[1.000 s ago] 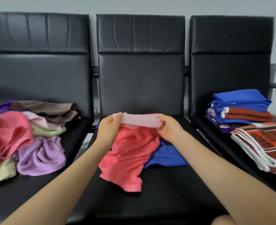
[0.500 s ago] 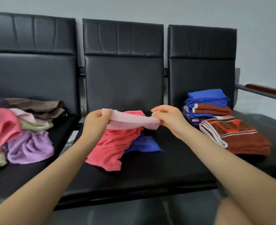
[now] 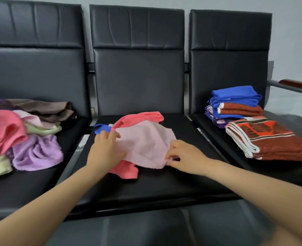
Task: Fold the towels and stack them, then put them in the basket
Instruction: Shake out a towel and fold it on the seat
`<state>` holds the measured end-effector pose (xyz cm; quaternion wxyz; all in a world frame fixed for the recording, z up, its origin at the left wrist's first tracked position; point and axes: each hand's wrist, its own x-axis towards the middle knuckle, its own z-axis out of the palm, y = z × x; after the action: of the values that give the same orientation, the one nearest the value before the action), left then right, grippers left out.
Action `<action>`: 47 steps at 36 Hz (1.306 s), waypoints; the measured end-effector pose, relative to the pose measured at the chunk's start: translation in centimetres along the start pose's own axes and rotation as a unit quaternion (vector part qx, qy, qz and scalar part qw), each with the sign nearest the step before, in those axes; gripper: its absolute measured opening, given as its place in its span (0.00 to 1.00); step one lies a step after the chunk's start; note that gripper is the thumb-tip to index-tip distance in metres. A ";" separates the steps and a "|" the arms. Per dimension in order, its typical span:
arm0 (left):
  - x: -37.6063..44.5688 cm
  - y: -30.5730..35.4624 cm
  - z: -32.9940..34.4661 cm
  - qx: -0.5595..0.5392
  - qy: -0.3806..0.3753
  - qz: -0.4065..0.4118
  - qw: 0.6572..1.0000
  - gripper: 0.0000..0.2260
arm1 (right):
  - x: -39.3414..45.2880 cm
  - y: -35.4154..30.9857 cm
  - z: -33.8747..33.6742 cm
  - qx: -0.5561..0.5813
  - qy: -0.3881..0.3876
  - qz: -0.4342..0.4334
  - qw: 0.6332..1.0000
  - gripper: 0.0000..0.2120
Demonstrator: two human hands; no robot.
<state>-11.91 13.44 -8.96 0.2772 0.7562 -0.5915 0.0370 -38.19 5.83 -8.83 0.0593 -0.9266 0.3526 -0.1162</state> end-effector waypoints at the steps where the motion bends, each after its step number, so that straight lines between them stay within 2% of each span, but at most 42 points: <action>1: -0.1 0.2 0.2 0.015 0.017 0.054 0.998 0.19 | 0.3 0.0 0.0 0.009 0.018 -0.006 1.000 0.07; 3: -0.5 0.7 0.5 0.019 0.008 0.169 0.985 0.15 | 0.7 0.0 -0.1 0.053 0.039 0.005 0.998 0.05; 6: -1.1 0.9 1.7 0.000 -0.053 0.284 0.957 0.15 | 1.5 -0.2 -0.1 0.195 0.026 0.088 0.976 0.10; 9: -1.3 0.8 2.9 0.005 -0.055 0.306 0.951 0.20 | 1.8 -0.3 0.1 0.253 0.006 0.134 0.958 0.12; 11: -0.9 0.6 3.3 -0.004 -0.044 0.306 0.951 0.18 | 1.9 -0.4 0.2 0.274 -0.006 0.136 0.952 0.12; 13: -0.3 0.8 3.2 -0.026 -0.049 0.283 0.958 0.17 | 2.0 -0.6 0.0 0.275 -0.019 0.134 0.952 0.13; 14: 0.0 0.9 3.1 -0.047 -0.056 0.262 0.962 0.19 | 2.1 -0.7 -0.1 0.236 -0.022 0.131 0.963 0.14; 17: 0.4 1.3 2.3 -0.125 -0.054 0.200 0.970 0.22 | 2.8 -0.8 0.0 0.012 -0.028 0.110 0.993 0.22; 19: 0.6 1.4 1.8 -0.166 -0.045 0.164 0.971 0.20 | 3.2 -0.8 0.2 -0.030 -0.006 0.092 0.995 0.20; 22: 1.3 1.8 1.0 -0.186 -0.030 0.124 0.974 0.14 | 3.3 -0.5 0.1 0.025 0.017 0.055 0.998 0.12; 27: 2.5 2.1 -0.5 -0.161 -0.005 0.103 0.981 0.10 | 3.2 0.3 -1.0 0.051 -0.047 -0.003 0.998 0.11; 30: 3.2 1.6 -1.3 -0.150 0.005 0.093 0.984 0.10 | 3.0 0.6 -1.7 0.080 -0.024 -0.004 0.997 0.11; 32: 3.4 1.2 -1.8 -0.148 -0.025 0.086 0.985 0.10 | 3.0 0.6 -2.5 0.120 0.014 0.010 0.993 0.13; 34: 3.5 0.6 -2.4 -0.132 -0.086 0.088 0.984 0.11 | 2.8 0.9 -3.3 0.164 0.048 0.018 0.985 0.14; 37: 3.8 -0.4 -3.0 -0.120 -0.146 0.080 0.979 0.18 | 2.3 2.0 -4.2 0.198 0.072 0.055 0.976 0.15; 40: 4.1 -1.9 -3.3 -0.162 -0.163 0.030 0.973 0.24 | 1.8 3.2 -4.7 0.252 0.105 0.111 0.956 0.12; 44: 3.5 -1.8 -3.6 -0.243 -0.147 -0.020 0.959 0.21 | 0.9 3.4 -5.2 0.404 0.133 0.192 0.884 0.10; 47: 3.3 -0.2 -4.3 -0.347 -0.118 -0.019 0.930 0.26 | 1.0 3.0 -5.9 0.486 0.156 0.241 0.825 0.17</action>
<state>-9.61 12.57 -4.12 0.4513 0.6226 -0.5815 -0.2655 -40.92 2.73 -3.48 0.4727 -0.6325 0.4672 -0.3977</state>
